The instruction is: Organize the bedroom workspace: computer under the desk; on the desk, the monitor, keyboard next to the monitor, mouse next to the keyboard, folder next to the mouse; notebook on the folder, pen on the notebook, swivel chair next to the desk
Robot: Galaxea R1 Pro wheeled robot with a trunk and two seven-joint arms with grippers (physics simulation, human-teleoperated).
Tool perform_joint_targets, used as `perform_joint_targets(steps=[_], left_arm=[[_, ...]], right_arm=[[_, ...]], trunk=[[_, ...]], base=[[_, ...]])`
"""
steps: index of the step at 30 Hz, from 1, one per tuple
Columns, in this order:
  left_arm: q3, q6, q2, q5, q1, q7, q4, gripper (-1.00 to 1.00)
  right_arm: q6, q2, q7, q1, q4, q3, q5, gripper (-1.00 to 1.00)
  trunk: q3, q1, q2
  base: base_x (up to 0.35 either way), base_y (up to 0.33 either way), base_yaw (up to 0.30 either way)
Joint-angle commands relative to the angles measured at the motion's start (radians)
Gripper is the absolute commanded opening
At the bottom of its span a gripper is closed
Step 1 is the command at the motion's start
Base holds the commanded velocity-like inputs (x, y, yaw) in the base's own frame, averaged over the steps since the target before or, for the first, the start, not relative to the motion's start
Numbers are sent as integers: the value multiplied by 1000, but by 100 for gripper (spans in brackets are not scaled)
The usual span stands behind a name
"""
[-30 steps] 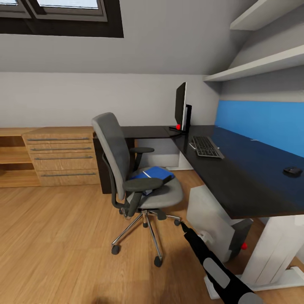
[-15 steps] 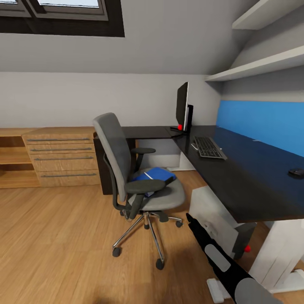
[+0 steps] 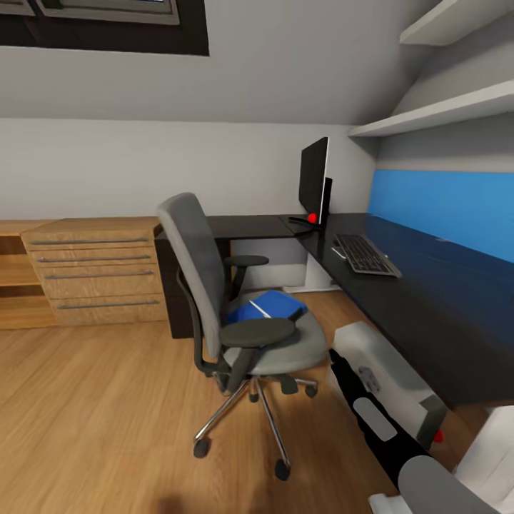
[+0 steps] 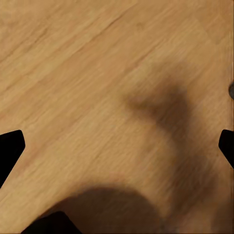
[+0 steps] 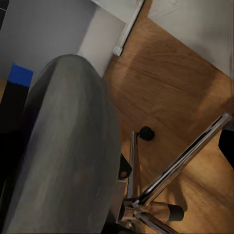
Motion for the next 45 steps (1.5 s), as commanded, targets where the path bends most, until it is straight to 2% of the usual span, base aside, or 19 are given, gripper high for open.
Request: perform_joint_targets(steps=[1,7,19,29,33,39,45], left_arm=[[-5,4,0,10,0,7,-2,100],[-28,4,3,11,-2,6,5,100],[-34,4,4,14,-7,5,10,100],[-36,4,4,12,-7,5,12,100],[-37,4,4,11,-7,4,11,100],[-38,5,4,10,-7,4,11,100],[-39,5,3,10,-9,4,12,100]], right_arm=[[-8,-1,3,-1,1,4,-11,100],[-9,-2,2,-2,-1,-6,-12,100],[2,-11,6,-3,-23,-11,-13,100],[108,-43,8,-4,-35,-14,-14,100],[129,-52,7,-4,-45,-27,-14,100],[141,-58,5,-3,-58,-71,-13,100],[143,-62,4,-3,-61,-86,-12,100]], trunk=[[-1,0,0],[-1,0,0],[-1,0,0],[-1,0,0],[-1,0,0],[-1,0,0],[-1,0,0]], base=[[84,66,-233],[41,32,-245],[54,45,-58],[216,179,-4],[113,98,-1],[35,30,0],[8,7,0]])
